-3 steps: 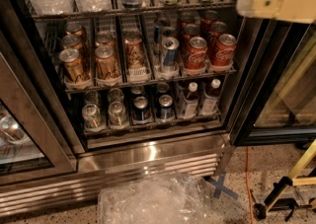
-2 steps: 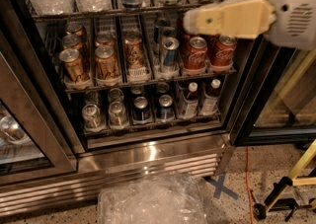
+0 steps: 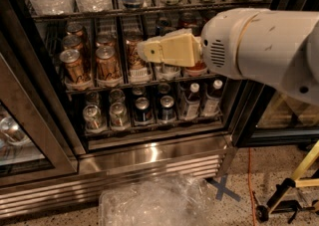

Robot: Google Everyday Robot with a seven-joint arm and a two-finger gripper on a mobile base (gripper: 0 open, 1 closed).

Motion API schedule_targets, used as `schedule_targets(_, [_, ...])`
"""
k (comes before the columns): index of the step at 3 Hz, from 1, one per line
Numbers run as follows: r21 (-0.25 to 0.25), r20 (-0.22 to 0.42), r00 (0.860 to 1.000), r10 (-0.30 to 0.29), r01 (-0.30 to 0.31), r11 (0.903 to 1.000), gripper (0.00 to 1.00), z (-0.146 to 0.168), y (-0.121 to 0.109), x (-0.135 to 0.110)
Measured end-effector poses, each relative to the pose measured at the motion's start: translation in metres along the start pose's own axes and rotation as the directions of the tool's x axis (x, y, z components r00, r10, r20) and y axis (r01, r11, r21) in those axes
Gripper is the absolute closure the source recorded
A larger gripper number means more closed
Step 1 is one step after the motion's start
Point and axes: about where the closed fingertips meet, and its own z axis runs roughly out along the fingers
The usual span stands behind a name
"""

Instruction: Pick green can from top shelf of fridge

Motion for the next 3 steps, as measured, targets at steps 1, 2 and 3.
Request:
schedule_targets(1, [0.065,0.044,0.999,-0.001,-0.002,0.9979,0.0,0.0,-0.011,-0.013])
schedule_targets(2, [0.076,0.059,0.998,-0.009,0.005,0.9971,0.0,0.003,-0.009,-0.016])
schedule_targets(3, [0.111,0.103,0.994,-0.023,0.012,0.9937,0.0,0.017,-0.014,-0.021])
